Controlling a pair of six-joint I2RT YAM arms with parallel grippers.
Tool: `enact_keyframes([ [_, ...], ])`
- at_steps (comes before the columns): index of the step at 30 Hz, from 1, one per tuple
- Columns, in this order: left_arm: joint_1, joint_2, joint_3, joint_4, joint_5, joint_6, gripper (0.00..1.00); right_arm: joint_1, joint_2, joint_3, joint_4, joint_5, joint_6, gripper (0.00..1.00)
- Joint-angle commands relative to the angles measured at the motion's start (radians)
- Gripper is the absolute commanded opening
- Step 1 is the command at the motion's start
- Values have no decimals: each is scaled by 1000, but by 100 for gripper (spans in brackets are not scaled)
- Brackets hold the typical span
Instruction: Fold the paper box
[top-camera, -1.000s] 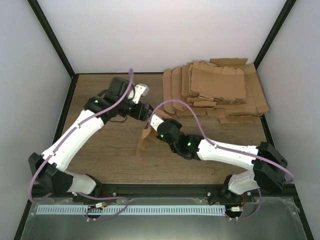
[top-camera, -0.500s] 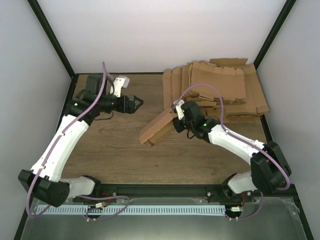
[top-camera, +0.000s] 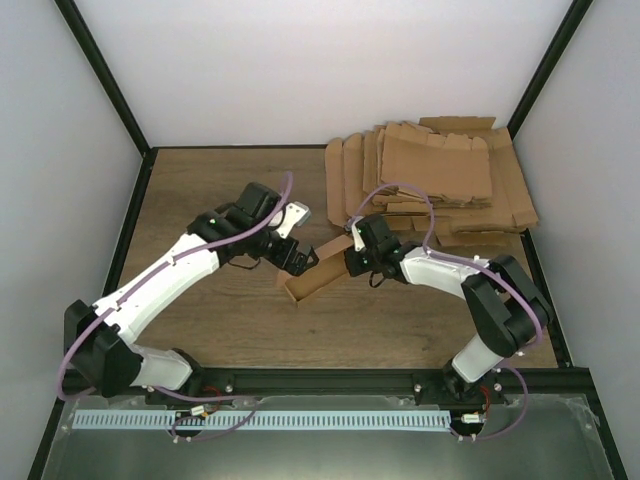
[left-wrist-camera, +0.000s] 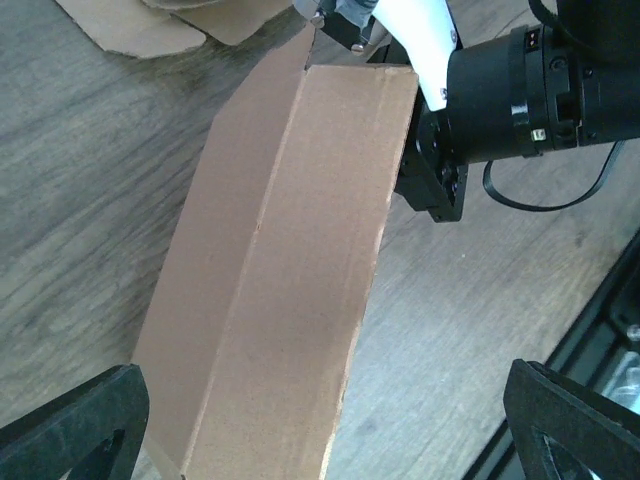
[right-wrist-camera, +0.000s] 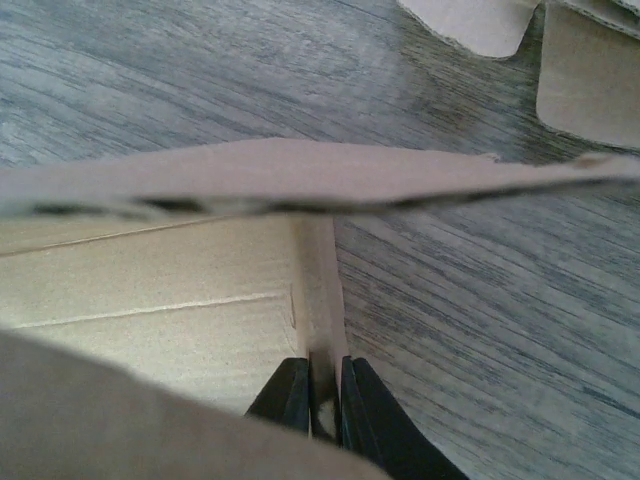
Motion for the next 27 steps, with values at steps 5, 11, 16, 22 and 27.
enact_keyframes([
  [5, -83, 5, -46, 81, -179, 48, 100, -6, 9, -25, 80, 5, 5, 13],
  [11, -92, 63, -62, 106, -190, 58, 100, -7, -9, -41, 93, -3, -16, 14],
  [16, -111, 109, -56, 100, -182, 72, 100, -7, -6, -38, 92, 3, -27, 14],
  [22, -138, 160, -47, 89, -317, 63, 97, -7, -6, -36, 98, -2, -33, 14],
  [27, -78, 121, -12, 119, -315, -18, 74, -7, -3, -38, 103, -2, -44, 14],
])
